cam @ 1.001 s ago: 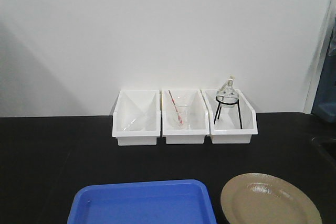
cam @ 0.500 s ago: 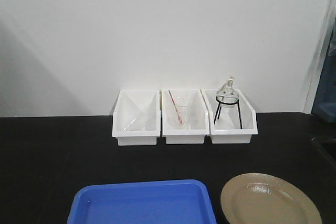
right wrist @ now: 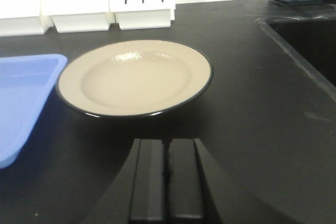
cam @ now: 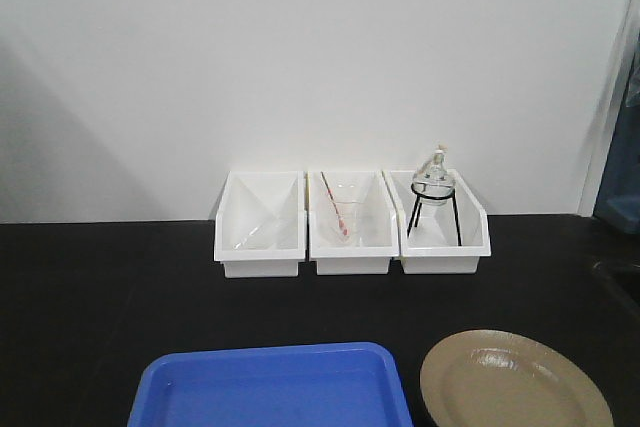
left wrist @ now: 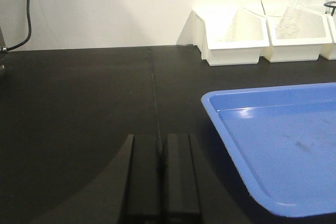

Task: Place disk in tray to left cabinet

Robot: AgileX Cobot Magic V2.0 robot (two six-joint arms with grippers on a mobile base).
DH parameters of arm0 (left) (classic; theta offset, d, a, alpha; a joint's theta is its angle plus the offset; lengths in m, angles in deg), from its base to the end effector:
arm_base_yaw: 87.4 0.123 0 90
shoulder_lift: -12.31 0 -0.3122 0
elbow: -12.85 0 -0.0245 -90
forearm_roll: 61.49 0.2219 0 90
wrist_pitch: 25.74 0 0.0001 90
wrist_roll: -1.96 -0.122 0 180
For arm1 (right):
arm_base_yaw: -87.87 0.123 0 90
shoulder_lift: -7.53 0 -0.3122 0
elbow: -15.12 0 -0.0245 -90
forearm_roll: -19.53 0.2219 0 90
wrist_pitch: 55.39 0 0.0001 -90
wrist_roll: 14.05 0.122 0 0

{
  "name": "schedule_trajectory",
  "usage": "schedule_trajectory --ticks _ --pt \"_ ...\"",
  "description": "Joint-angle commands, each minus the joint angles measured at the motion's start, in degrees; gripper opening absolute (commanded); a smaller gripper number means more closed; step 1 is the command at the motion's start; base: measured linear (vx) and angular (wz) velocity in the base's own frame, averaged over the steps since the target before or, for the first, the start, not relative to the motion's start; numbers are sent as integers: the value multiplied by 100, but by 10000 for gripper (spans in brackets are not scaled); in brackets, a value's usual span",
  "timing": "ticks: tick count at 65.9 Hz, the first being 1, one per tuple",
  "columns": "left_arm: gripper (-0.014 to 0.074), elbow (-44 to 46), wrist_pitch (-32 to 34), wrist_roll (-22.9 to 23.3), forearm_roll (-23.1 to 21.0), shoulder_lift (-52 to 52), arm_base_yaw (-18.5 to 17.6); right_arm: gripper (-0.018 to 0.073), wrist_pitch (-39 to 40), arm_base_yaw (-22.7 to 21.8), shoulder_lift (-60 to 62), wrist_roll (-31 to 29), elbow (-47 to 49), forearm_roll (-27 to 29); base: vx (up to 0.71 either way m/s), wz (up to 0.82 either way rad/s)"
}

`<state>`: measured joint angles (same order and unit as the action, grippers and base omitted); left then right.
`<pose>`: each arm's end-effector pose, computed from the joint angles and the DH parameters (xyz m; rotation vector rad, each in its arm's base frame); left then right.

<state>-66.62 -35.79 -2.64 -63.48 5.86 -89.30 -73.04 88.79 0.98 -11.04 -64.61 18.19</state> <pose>0.0307 -0.0018 0.1855 0.0709 1.6734 0.0047 0.0281 -0.0004 0.1680 0.0179 1.8138 0.0264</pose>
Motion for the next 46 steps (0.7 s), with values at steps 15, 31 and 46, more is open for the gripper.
schedule_trajectory --ticks 15,31,46 --pt "-6 -107 928 -43 1 31 -28 -8 1663 -30 67 -27 -105 21 0 0" --pt "-6 199 2161 270 -165 31 -28 -8 2875 -30 67 -28 194 34 0 0" --pt "-4 1776 1701 150 -141 -460 -28 -6 1490 -30 -581 -28 1936 26 0 0"
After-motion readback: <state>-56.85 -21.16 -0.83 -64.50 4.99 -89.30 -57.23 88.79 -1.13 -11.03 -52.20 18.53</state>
